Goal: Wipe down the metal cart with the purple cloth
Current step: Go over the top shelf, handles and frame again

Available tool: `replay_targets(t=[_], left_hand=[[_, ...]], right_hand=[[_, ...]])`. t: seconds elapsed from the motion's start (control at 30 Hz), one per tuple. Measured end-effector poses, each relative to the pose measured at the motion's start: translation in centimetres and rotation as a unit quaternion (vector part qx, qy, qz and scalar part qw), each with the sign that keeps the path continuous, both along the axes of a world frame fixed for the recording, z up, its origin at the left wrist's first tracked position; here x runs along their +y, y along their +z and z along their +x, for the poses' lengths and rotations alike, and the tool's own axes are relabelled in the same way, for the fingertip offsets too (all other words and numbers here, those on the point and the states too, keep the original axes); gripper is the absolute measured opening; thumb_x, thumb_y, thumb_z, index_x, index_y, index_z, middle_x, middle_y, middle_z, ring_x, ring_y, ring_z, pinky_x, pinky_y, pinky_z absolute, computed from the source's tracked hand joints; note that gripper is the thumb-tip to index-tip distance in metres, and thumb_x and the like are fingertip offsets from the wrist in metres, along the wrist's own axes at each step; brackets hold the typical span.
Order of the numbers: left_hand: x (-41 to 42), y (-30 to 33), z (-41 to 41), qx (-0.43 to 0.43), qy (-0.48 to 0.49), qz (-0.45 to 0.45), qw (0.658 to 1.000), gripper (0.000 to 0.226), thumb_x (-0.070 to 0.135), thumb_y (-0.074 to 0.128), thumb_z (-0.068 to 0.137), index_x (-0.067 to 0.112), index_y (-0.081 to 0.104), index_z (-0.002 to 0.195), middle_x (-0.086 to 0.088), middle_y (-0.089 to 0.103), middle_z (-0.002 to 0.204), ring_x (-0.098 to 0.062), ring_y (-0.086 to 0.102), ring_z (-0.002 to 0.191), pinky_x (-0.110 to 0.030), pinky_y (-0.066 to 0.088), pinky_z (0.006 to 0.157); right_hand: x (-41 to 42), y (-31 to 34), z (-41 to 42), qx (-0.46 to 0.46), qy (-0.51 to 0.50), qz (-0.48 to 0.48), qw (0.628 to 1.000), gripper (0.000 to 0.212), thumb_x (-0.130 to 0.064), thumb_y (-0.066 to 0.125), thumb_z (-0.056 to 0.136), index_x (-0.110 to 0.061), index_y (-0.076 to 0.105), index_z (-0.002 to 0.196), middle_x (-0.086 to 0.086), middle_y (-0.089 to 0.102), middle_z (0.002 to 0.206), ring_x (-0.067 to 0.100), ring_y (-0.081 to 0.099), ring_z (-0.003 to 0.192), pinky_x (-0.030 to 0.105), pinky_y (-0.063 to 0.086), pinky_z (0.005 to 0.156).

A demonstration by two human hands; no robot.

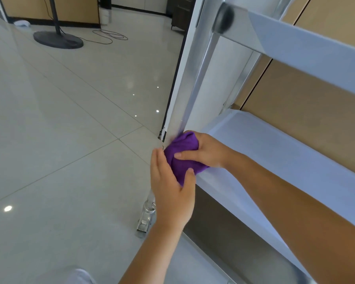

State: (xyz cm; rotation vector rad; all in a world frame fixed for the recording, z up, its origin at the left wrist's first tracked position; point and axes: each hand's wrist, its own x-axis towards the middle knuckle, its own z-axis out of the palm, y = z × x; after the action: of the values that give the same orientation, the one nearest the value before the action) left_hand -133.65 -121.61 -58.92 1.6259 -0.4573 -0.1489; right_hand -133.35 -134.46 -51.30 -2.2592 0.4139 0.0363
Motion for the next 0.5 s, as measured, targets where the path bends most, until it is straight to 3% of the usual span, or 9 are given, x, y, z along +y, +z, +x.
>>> replay_targets(t=[0.13, 0.27, 0.3, 0.33, 0.4, 0.47, 0.5], left_hand=[[-0.4, -2.1, -2.9, -0.189, 0.034, 0.074, 0.979, 0.075, 0.034, 0.043, 0.079, 0.007, 0.018, 0.145, -0.011, 0.017, 0.152, -0.022, 0.013, 0.14, -0.047, 0.024, 0.111], [-1.0, -1.8, -2.9, -0.261, 0.02, 0.135, 0.955, 0.069, 0.033, 0.042, 0.081, 0.005, 0.027, 0.141, -0.013, 0.027, 0.15, -0.025, 0.015, 0.139, -0.05, 0.015, 0.108], [-1.0, -1.6, -2.7, -0.27, 0.017, 0.149, 0.951, 0.068, 0.033, 0.042, 0.08, 0.004, 0.03, 0.14, -0.013, 0.031, 0.149, -0.025, 0.017, 0.139, -0.049, 0.017, 0.109], [-1.1, -1.5, -2.5, -0.278, 0.012, 0.165, 0.946, 0.067, 0.033, 0.042, 0.081, 0.004, 0.032, 0.14, -0.013, 0.034, 0.148, -0.024, 0.019, 0.138, -0.047, 0.019, 0.11], [-1.3, -1.3, -2.1, -0.291, -0.009, 0.198, 0.936, 0.066, 0.035, 0.04, 0.082, 0.004, 0.034, 0.14, -0.013, 0.038, 0.146, -0.025, 0.025, 0.138, -0.042, 0.019, 0.113], [-1.6, -1.2, -1.9, -0.286, -0.023, 0.23, 0.93, 0.069, 0.039, 0.034, 0.083, 0.003, 0.035, 0.141, -0.013, 0.037, 0.147, -0.027, 0.03, 0.139, -0.045, 0.011, 0.112], [-1.6, -1.1, -1.8, -0.273, -0.029, 0.235, 0.932, 0.071, 0.042, 0.03, 0.083, 0.003, 0.034, 0.142, -0.013, 0.036, 0.148, -0.026, 0.029, 0.139, -0.044, 0.004, 0.111]], right_hand=[[-1.4, 0.1, 0.2, -0.009, -0.039, 0.072, 0.997, 0.031, -0.018, 0.073, 0.079, -0.034, 0.052, 0.094, -0.008, 0.062, 0.098, 0.009, 0.06, 0.09, 0.023, 0.052, 0.077], [-1.8, 0.9, 0.3, 0.0, -0.029, 0.039, 0.999, 0.015, -0.01, 0.067, 0.084, -0.021, 0.057, 0.084, 0.002, 0.065, 0.086, 0.004, 0.06, 0.072, 0.016, 0.05, 0.065], [-2.0, 0.8, 0.4, -0.006, -0.033, 0.016, 0.999, 0.01, -0.011, 0.067, 0.084, -0.015, 0.06, 0.089, 0.009, 0.065, 0.093, 0.009, 0.062, 0.079, 0.021, 0.051, 0.07], [-2.6, 0.4, 0.6, -0.013, -0.045, -0.022, 0.999, 0.018, -0.016, 0.069, 0.083, -0.009, 0.061, 0.099, 0.015, 0.063, 0.103, 0.016, 0.061, 0.092, 0.028, 0.051, 0.078], [-3.7, -0.2, 1.3, -0.009, -0.086, -0.133, 0.987, 0.052, -0.03, 0.069, 0.082, -0.009, 0.05, 0.126, 0.013, 0.045, 0.126, 0.024, 0.041, 0.12, 0.035, 0.039, 0.098], [-3.8, -0.5, 2.2, -0.001, -0.118, -0.238, 0.964, 0.064, -0.039, 0.065, 0.085, -0.013, 0.038, 0.136, 0.011, 0.034, 0.132, 0.027, 0.03, 0.125, 0.035, 0.031, 0.102], [-3.5, -0.3, 2.7, 0.01, -0.105, -0.28, 0.954, 0.054, -0.037, 0.06, 0.089, -0.012, 0.041, 0.132, 0.013, 0.038, 0.129, 0.029, 0.034, 0.121, 0.035, 0.034, 0.098]])
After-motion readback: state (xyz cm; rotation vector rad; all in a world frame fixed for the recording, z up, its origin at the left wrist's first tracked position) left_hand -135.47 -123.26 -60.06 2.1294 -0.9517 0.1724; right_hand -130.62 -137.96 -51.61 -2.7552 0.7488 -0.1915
